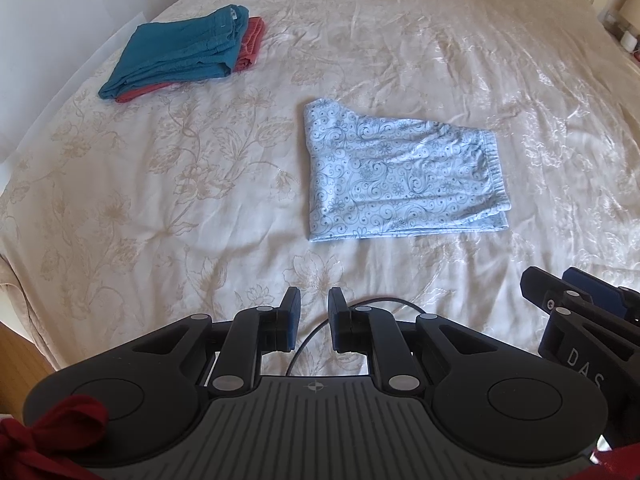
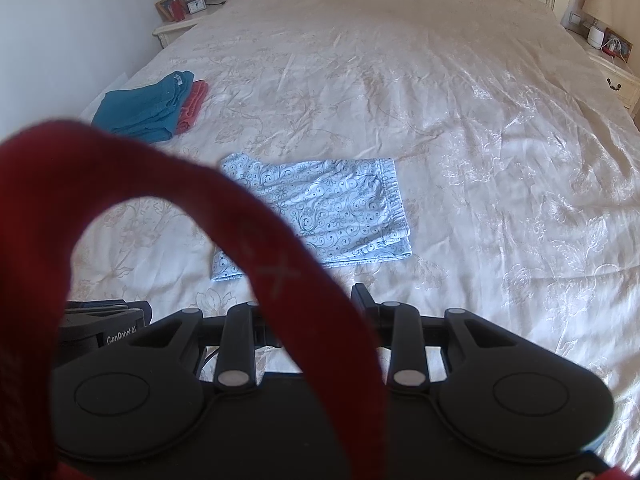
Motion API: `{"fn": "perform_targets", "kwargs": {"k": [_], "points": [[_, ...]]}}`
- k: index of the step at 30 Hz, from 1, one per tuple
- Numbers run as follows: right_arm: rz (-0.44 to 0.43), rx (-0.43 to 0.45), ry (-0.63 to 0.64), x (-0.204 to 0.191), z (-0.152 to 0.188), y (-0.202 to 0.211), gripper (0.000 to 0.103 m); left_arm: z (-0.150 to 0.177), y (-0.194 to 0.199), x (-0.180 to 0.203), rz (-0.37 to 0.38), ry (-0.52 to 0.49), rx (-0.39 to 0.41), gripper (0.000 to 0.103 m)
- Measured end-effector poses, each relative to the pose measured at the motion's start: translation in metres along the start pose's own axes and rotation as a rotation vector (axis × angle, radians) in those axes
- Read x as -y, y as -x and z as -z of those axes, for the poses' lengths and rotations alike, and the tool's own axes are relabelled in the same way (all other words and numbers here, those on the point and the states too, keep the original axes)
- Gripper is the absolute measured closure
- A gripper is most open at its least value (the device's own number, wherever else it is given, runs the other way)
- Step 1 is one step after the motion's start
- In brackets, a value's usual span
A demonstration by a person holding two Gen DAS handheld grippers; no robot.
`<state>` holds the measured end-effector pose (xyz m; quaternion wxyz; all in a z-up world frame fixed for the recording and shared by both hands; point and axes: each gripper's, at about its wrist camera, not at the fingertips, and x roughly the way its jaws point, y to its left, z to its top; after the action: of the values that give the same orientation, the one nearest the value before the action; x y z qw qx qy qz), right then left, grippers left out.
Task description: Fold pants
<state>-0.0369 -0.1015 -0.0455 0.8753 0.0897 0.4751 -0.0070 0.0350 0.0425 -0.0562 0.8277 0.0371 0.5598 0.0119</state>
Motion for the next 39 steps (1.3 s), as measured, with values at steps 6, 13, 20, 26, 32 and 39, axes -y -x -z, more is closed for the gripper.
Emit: {"fn": "perform_targets", "kwargs": {"k": [6,13,20,26,32,39], "points": [[0.033,-0.017,0.002,0.002,-0.001,-0.004,0.061,-0.002,-0.003,0.000,-0.001,-0.003,-0.010,0.088],[0.039,-0.015,0.002,0.004,-0.003,-0.004,0.061,-0.002,-0.005,0.002,-0.003,-0.017,-0.020,0.088],[0.038,-0.019,0.003,0.004,-0.005,-0.006,0.061,-0.003,-0.007,0.001,-0.004,-0.017,-0.030,0.088],[0.037,-0.021,0.007,0.003,-0.007,-0.007,0.061,-0.004,-0.008,0.000,-0.004,-0.014,-0.038,0.088],[0.033,-0.024,0.008,0.003,-0.008,-0.009,0.061,-0.005,-0.010,-0.001,-0.009,-0.013,-0.044,0.088],[0.027,-0.027,0.005,0.001,-0.008,-0.011,0.061,-0.006,-0.013,-0.005,-0.007,-0.012,-0.051,0.088]]}}
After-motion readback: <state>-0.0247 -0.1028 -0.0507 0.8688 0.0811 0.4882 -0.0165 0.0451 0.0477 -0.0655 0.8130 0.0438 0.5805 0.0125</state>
